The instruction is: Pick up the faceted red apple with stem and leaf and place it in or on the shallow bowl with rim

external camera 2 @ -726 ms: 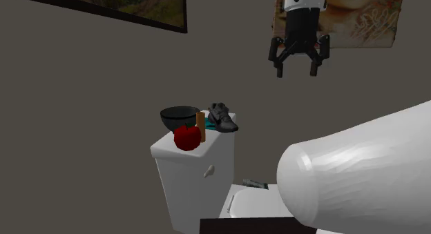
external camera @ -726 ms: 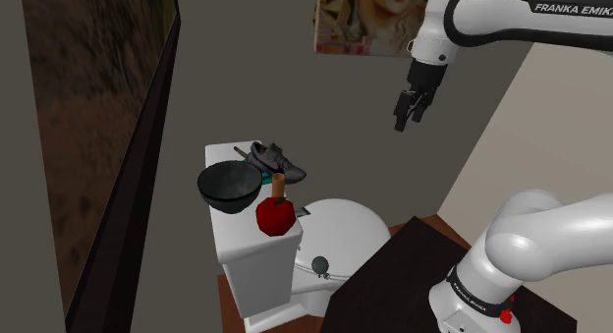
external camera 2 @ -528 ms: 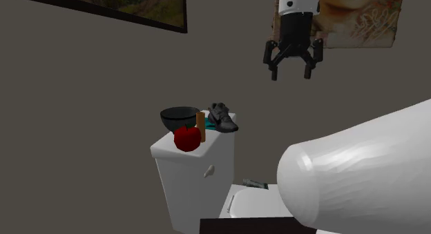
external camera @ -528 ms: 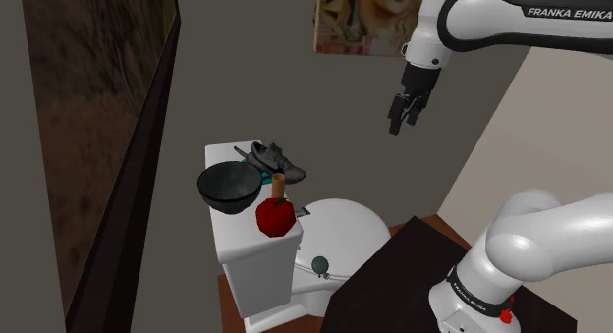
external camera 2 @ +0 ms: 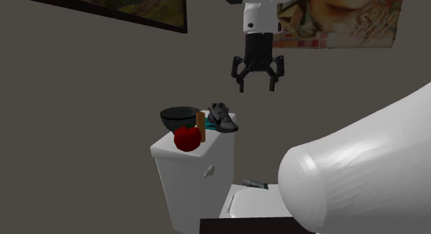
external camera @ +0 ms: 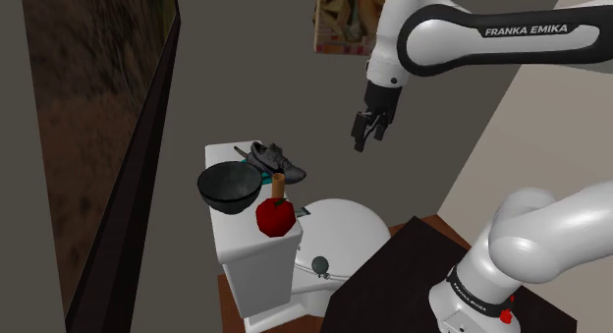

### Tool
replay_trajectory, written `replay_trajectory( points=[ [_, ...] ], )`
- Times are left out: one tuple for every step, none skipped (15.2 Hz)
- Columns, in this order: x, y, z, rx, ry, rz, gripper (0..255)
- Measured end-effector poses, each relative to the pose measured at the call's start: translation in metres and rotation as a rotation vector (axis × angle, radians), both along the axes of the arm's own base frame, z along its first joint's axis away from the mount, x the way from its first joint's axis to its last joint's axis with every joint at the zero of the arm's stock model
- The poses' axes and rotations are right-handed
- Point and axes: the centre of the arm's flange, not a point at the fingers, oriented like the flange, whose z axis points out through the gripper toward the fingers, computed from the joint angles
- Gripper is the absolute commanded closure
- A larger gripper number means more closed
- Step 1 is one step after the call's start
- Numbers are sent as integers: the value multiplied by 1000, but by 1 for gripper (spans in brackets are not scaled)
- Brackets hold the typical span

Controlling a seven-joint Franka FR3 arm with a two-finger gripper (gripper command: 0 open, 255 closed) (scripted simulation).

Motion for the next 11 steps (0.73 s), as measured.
replay_trajectory(
  points=[
    [4,13,-5,2,0,4,0],
    [10,22,-11,3,0,8,0],
    [14,33,-13,5,0,12,0],
    [19,44,-23,6,2,15,0],
    [22,54,-25,8,2,19,0],
    [29,65,-31,10,2,23,0],
    [32,75,-38,11,2,27,0],
    [35,87,-44,13,2,31,0],
    [38,97,-50,14,2,34,0],
    [45,109,-55,16,1,38,0],
    [49,120,-58,18,2,42,0]
  ],
)
